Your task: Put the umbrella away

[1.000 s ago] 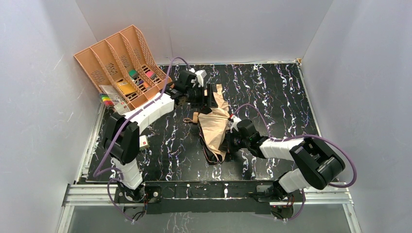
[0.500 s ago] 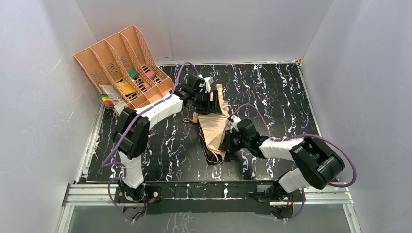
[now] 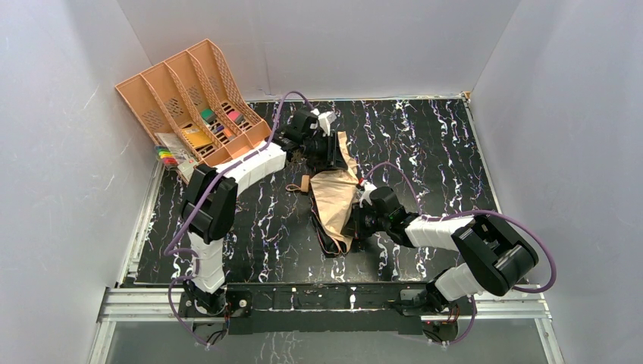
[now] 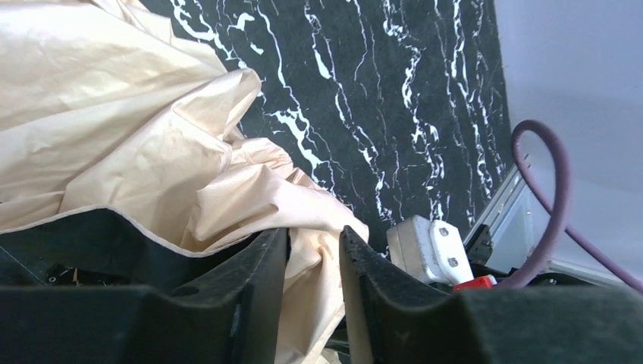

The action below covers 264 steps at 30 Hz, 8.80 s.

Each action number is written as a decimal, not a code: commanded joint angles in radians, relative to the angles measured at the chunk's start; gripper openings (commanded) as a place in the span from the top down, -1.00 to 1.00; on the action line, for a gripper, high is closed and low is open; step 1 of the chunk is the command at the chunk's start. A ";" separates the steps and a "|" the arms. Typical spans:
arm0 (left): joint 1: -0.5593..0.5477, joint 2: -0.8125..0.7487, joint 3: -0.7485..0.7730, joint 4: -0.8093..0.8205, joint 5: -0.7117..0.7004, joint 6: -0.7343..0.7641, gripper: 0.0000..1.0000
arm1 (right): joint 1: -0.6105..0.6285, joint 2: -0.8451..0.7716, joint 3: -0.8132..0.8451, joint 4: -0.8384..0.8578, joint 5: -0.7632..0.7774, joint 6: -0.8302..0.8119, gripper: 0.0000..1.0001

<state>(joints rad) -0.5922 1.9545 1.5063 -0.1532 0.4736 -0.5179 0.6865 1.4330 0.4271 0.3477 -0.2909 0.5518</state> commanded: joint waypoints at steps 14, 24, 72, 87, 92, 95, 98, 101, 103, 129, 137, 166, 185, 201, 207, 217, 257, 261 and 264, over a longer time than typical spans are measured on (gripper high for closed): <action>0.022 -0.165 0.062 0.094 0.146 0.006 1.00 | 0.001 0.001 -0.056 -0.069 0.022 -0.004 0.73; 0.022 -0.233 0.036 -0.103 -0.109 0.042 0.21 | 0.000 -0.007 -0.065 -0.070 0.029 -0.001 0.73; 0.022 -0.268 0.010 0.129 0.023 0.055 1.00 | 0.001 -0.006 -0.076 -0.067 0.021 0.001 0.73; 0.026 -0.283 0.007 -0.030 -0.188 0.037 -0.62 | -0.001 0.000 -0.079 -0.058 0.019 0.000 0.73; 0.027 -0.208 0.115 -0.160 -0.219 -0.008 -0.69 | -0.001 0.002 -0.083 -0.054 0.021 0.002 0.73; 0.026 -0.189 0.122 -0.170 -0.212 -0.039 -0.71 | 0.000 0.001 -0.085 -0.050 0.019 0.003 0.73; 0.025 -0.132 0.164 -0.206 -0.178 -0.040 -0.71 | 0.000 0.007 -0.085 -0.047 0.017 0.004 0.73; 0.021 -0.071 0.222 -0.264 -0.160 -0.019 -0.68 | 0.000 0.008 -0.086 -0.046 0.016 0.005 0.73; 0.018 -0.031 0.267 -0.306 -0.151 0.007 -0.64 | -0.001 0.006 -0.088 -0.041 0.017 0.007 0.73; 0.017 -0.129 0.368 -0.198 -0.012 -0.014 0.75 | 0.000 0.012 -0.104 -0.020 0.014 0.015 0.73; 0.023 -0.164 0.355 -0.195 -0.009 -0.016 0.89 | -0.001 0.019 -0.100 -0.021 0.011 0.011 0.73; 0.025 0.099 0.617 -0.550 -0.219 0.164 0.71 | 0.000 0.008 -0.119 -0.012 0.016 0.019 0.73; 0.025 0.012 0.503 -0.463 -0.213 0.156 1.00 | 0.001 -0.398 0.086 -0.236 0.008 -0.016 0.52; 0.025 -0.016 0.462 -0.426 -0.183 0.137 1.00 | -0.002 -0.057 0.146 0.129 0.028 0.067 0.72; 0.026 -0.020 0.454 -0.420 -0.172 0.141 1.00 | -0.002 -0.098 0.152 0.123 0.125 0.079 0.74; 0.035 -0.057 0.397 -0.340 -0.117 0.093 1.00 | -0.006 0.123 0.192 0.086 0.218 0.091 1.00; -0.121 -0.627 -0.572 0.331 -0.128 -0.148 0.72 | -0.002 -0.063 0.099 0.002 -0.041 0.108 0.69; -0.143 -0.655 -0.693 0.432 -0.144 -0.193 0.37 | -0.002 -0.253 0.098 -0.210 0.067 0.100 0.60; -0.165 -0.669 -0.746 0.472 -0.146 -0.208 0.19 | -0.003 -0.379 0.096 -0.334 0.139 0.103 0.59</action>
<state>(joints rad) -0.7311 1.3437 0.8074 0.1909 0.3515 -0.6903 0.6838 1.1843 0.5251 0.2173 -0.2481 0.6701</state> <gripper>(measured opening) 0.362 0.204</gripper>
